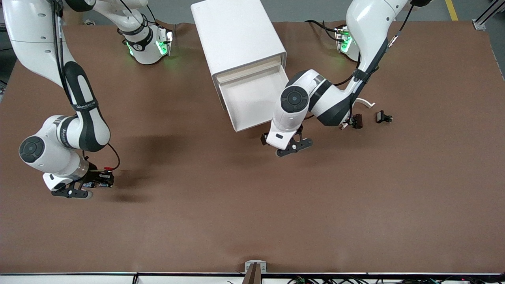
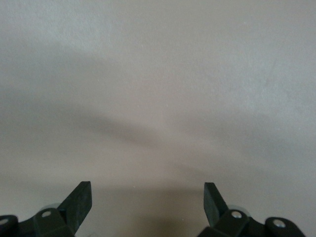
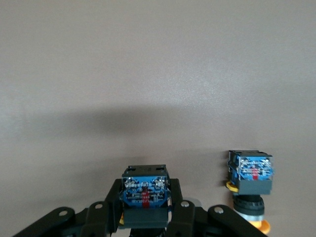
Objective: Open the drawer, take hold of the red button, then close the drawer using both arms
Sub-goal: 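Push the drawer shut with the left gripper while the right gripper lowers the button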
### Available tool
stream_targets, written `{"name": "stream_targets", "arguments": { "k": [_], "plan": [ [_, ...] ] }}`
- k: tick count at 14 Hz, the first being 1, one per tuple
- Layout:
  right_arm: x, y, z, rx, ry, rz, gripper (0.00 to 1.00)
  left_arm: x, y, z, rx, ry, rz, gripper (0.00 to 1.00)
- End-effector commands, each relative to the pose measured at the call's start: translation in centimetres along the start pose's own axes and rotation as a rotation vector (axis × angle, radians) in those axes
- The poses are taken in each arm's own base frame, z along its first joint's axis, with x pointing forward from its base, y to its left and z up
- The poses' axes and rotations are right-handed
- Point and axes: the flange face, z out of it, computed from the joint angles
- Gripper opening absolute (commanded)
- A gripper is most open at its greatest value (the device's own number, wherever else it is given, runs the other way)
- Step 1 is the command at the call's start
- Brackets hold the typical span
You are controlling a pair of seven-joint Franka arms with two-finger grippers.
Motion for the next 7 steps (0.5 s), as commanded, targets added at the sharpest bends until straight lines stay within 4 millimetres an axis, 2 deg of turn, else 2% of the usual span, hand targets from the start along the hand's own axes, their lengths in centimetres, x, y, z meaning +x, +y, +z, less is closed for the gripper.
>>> {"name": "stream_targets", "arguments": {
  "k": [1,3,7],
  "plan": [
    [0.4,0.2,0.6,0.024,0.026,0.005,0.0,-1.0,-0.1,0.2,-0.004,-0.041,-0.028,1.0],
    [0.5,0.2,1.7,0.049,0.021,0.037,0.0,-2.2,0.4,0.3,-0.007,-0.085,-0.048,1.0],
    [0.5,-0.2,2.3,0.056,0.02,0.042,0.0,-4.3,0.9,0.4,0.003,-0.182,-0.082,1.0]
  ]
}}
